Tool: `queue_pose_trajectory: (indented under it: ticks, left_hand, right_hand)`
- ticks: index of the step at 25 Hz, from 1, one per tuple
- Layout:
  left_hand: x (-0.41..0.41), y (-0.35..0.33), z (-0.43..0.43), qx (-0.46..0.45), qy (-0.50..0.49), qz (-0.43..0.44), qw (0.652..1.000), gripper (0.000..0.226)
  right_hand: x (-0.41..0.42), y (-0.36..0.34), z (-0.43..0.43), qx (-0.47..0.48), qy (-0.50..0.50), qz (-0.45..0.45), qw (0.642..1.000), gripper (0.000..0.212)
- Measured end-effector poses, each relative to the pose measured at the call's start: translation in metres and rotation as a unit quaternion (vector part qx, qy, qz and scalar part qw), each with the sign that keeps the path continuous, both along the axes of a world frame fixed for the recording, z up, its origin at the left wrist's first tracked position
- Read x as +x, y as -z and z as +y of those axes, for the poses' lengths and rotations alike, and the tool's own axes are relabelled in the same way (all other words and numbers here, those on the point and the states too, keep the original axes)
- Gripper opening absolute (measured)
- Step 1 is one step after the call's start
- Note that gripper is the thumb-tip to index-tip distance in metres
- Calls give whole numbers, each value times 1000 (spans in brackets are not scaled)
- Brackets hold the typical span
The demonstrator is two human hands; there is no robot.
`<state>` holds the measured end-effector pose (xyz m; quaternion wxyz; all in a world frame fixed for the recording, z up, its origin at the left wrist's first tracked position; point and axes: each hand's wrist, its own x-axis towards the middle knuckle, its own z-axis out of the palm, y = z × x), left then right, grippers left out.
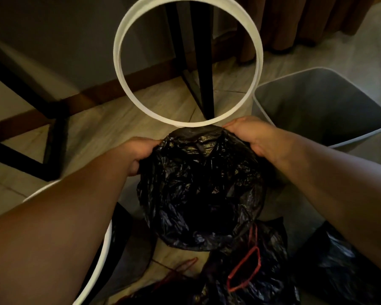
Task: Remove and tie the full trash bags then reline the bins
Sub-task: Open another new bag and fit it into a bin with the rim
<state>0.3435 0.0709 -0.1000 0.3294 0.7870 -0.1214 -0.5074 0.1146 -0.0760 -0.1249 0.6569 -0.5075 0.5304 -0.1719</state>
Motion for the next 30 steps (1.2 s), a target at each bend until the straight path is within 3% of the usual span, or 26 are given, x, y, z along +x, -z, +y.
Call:
queue_pose_trajectory:
  ticks: [2,5,7,9,11,13,15,18,20,23,25,28,30]
  left_hand:
    - [-1,-1,19,-31,-59,-36,997,23]
    - [-14,-9,68,-139,-127,-207,960,14]
    - [-33,-13,101,-163,-56,-280,944,26]
    - [-48,-6,114,-158,2,-283,946,42]
    - [-54,8,112,-158,-11,-273,949,41]
    - [-55,21,112,-182,-77,-252,947,30]
    - [-54,29,115,-186,-118,-269,938,13]
    - [-53,33,118,-174,-142,-300,927,11]
    - [-57,29,116,-161,-180,-247,938,12]
    - [-72,23,112,-171,-291,-36,941,25]
    - [-83,18,115,-145,-323,65,933,28]
    - [-90,20,125,-142,-333,120,925,29]
    - [-93,21,132,-166,-299,113,933,51]
  right_hand:
    - [-7,-7,3,13,4,5,1000,17]
    - [-29,-11,10,-106,27,14,994,12]
    - [-47,-11,29,-220,27,41,974,20]
    - [-61,-5,56,-268,21,39,962,27]
    - [-70,4,81,-234,26,21,972,36]
    - [-72,10,96,-170,34,8,985,32]
    - [-72,10,102,-126,35,0,991,25]
    - [-75,9,103,-116,50,-19,992,28]
    - [-78,7,108,-105,44,-35,993,27]
    - [-79,7,114,-64,52,-54,995,43]
    - [-80,6,115,-49,66,-60,995,40]
    - [-88,3,120,-67,131,-81,986,37]
    - [-95,7,124,-85,162,-105,977,38]
